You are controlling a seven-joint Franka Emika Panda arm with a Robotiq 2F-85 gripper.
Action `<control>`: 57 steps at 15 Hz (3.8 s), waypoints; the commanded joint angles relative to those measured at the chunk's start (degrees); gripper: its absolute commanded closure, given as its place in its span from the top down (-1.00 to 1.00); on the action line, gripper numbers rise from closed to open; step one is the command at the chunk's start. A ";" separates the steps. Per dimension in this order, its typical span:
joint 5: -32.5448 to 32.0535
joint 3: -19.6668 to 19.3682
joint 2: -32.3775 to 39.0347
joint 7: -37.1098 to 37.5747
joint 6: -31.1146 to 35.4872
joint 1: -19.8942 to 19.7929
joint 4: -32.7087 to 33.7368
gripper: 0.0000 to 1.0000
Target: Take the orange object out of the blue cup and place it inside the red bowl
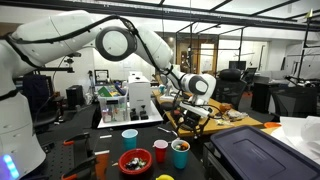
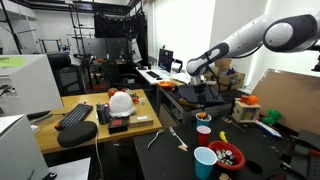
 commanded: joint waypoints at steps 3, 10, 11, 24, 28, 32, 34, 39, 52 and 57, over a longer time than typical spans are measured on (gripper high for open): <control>-2.88 -1.33 3.23 -2.65 0.64 1.04 5.45 1.00; -3.11 -1.20 4.55 -0.18 6.16 0.94 6.49 1.00; -2.43 -0.88 4.66 0.28 6.61 0.70 6.46 1.00; 0.26 -0.53 4.97 1.37 5.58 0.51 6.47 1.00; -0.47 -0.86 -0.84 2.43 13.79 1.38 -6.64 1.00; -0.75 -0.85 -4.47 2.38 22.30 1.95 -15.21 1.00; -0.38 -0.54 -6.71 3.27 26.85 2.69 -20.20 1.00; -1.33 0.09 -13.03 9.95 38.11 5.02 -32.03 1.00; -8.37 -3.94 -35.15 18.94 46.24 9.86 -53.85 1.00; -2.29 -0.81 -39.14 18.45 44.03 8.11 -55.85 1.00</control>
